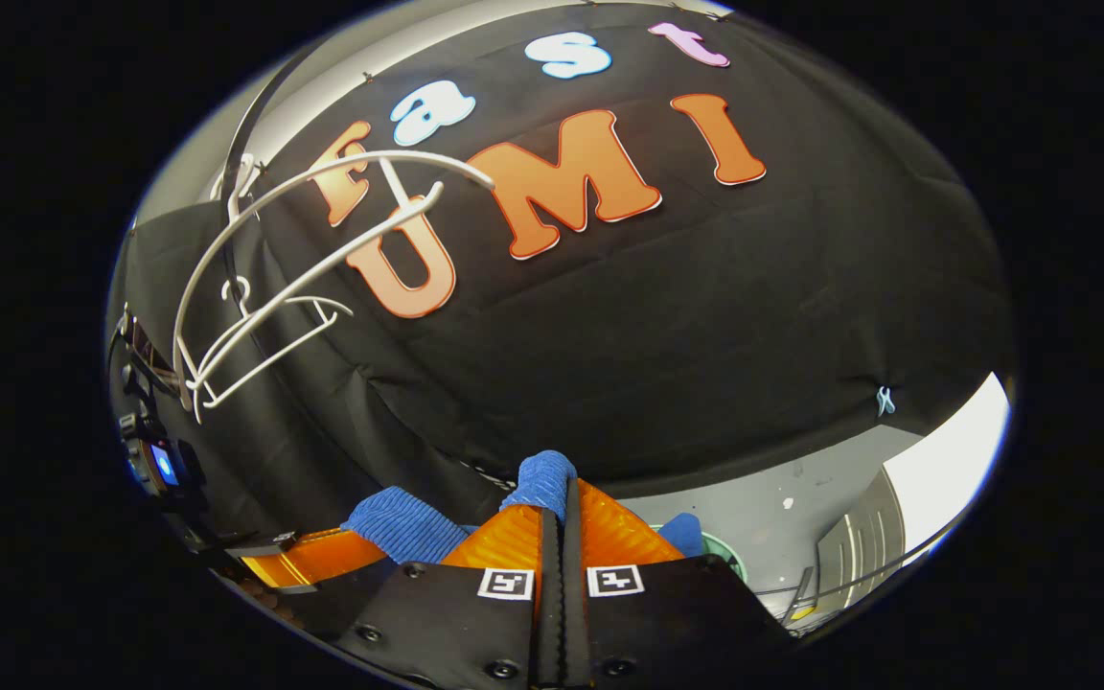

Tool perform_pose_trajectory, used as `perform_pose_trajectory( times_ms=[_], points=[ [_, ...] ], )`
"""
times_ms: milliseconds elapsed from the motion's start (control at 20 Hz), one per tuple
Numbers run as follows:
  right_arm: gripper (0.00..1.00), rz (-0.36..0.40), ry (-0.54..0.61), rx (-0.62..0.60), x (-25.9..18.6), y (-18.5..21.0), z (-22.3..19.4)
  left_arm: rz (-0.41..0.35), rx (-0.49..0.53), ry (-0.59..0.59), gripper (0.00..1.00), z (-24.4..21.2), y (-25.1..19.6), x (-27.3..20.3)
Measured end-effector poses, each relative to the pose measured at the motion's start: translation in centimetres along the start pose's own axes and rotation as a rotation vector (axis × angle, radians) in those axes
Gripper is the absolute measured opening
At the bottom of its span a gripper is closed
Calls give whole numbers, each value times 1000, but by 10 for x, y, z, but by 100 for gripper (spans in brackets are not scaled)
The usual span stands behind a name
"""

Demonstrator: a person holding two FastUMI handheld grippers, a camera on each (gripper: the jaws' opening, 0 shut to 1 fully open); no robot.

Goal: Grasp the clothes on the hanger with both hands and then place them into the laundry hamper below.

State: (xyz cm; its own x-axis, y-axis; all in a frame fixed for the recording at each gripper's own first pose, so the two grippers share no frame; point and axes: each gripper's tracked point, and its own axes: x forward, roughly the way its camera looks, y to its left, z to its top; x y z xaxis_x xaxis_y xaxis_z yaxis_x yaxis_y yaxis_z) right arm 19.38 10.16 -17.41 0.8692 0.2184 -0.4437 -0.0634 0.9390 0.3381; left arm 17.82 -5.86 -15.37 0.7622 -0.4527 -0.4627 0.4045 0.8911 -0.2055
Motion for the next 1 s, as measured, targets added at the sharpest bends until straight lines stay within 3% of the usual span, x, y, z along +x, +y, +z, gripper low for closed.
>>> perform_pose_trajectory(
  times_ms=[400,1000],
  points=[
    [7,-104,139,-99,35,-39,-63,55,6,167,0,-68,25,46],
    [7,-215,357,-91,78,-93,-146,135,-56,424,0,-154,71,82]
  ],
)
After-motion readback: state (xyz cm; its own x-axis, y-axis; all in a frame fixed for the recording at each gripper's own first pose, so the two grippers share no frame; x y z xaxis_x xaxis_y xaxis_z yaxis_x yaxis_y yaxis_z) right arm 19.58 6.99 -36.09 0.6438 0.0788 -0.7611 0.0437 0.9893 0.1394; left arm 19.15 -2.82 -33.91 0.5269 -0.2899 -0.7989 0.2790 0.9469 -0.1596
